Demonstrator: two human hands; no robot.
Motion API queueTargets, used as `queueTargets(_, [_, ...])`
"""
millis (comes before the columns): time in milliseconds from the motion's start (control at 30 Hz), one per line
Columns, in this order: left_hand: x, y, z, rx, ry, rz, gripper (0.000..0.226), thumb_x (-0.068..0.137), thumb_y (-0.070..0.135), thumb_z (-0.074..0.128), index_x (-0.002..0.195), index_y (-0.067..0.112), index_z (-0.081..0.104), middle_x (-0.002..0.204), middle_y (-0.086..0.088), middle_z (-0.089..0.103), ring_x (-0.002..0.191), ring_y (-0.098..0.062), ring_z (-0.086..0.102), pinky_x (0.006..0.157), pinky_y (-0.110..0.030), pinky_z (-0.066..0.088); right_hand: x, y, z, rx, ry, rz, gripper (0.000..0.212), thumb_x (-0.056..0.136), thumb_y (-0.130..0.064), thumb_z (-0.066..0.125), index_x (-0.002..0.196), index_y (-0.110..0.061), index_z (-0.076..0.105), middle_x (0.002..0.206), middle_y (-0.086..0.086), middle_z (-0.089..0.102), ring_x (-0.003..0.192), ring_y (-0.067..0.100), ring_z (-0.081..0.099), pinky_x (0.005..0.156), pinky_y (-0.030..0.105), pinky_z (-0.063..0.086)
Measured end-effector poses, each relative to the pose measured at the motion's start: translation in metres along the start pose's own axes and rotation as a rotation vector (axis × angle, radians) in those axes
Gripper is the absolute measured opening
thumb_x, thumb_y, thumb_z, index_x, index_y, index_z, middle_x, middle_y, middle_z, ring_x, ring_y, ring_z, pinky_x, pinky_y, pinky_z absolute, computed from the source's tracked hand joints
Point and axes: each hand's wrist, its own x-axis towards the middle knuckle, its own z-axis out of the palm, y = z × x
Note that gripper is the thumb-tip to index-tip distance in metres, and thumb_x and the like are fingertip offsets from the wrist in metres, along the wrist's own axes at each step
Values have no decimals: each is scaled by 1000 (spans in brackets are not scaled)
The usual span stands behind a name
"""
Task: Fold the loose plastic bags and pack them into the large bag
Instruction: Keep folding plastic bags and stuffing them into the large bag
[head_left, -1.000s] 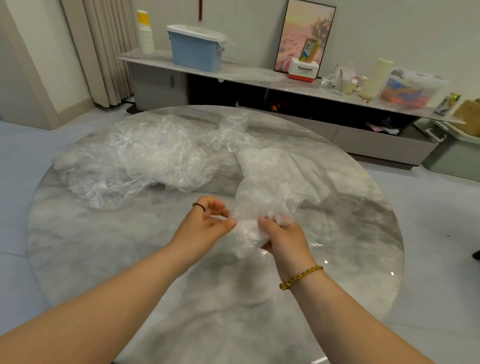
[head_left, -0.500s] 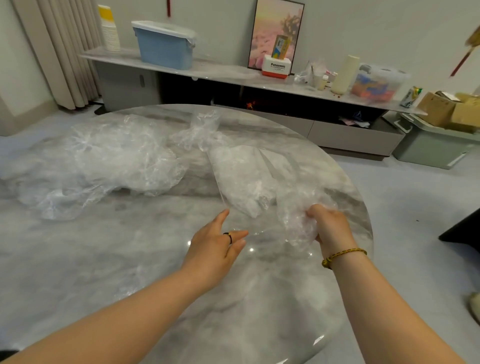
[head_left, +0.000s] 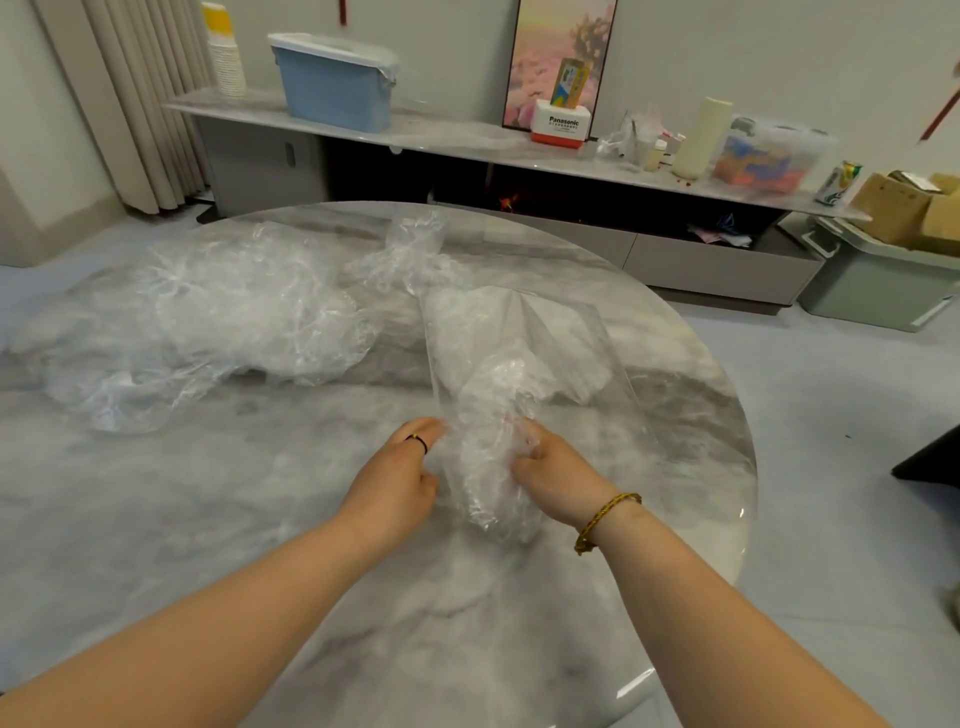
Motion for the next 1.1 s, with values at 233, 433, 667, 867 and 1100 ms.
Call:
queueTargets(233, [-12, 0, -11, 42, -55, 14, 53, 92, -1, 43, 141, 13, 32, 153, 14, 11, 130, -4, 34, 80, 5, 18, 22, 10, -3, 13, 305, 90, 43, 89, 8, 33, 129, -4, 42, 101, 9, 53, 88, 23, 52, 63, 13, 41])
queueTargets(433, [-29, -1, -17, 56, -132, 48, 43, 93, 0, 42, 134, 8, 42, 152, 17, 6, 128, 1, 32, 77, 8, 20, 38, -14, -8, 149, 384, 280, 39, 94, 1, 35, 133, 3, 41, 133, 21, 47, 113, 29, 49, 82, 28, 44])
queueTargets(667, [-42, -6, -27, 52, -200, 49, 53, 92, 1, 42, 141, 19, 30, 133, 32, -2, 122, -10, 44, 84, 0, 27, 55, -7, 4, 247, 574, 246, 43, 93, 3, 34, 135, -3, 34, 89, 1, 50, 95, 26, 50, 68, 24, 36])
queueTargets(867, [-43, -19, -32, 81, -229, 101, 52, 93, 2, 39, 142, 17, 30, 132, 33, -3, 116, 18, 13, 78, 14, 16, 56, 8, 12, -396, 722, 101, 45, 86, 5, 44, 130, -7, 44, 133, 7, 42, 119, 24, 43, 90, 24, 34])
queueTargets(1100, [-41, -21, -34, 103, -237, 114, 48, 93, 3, 40, 139, 14, 34, 136, 33, -3, 119, 18, 14, 82, 11, 17, 47, -1, 41, -585, 437, -9, 35, 87, 9, 34, 117, -4, 43, 115, 9, 50, 92, 22, 46, 70, 25, 30])
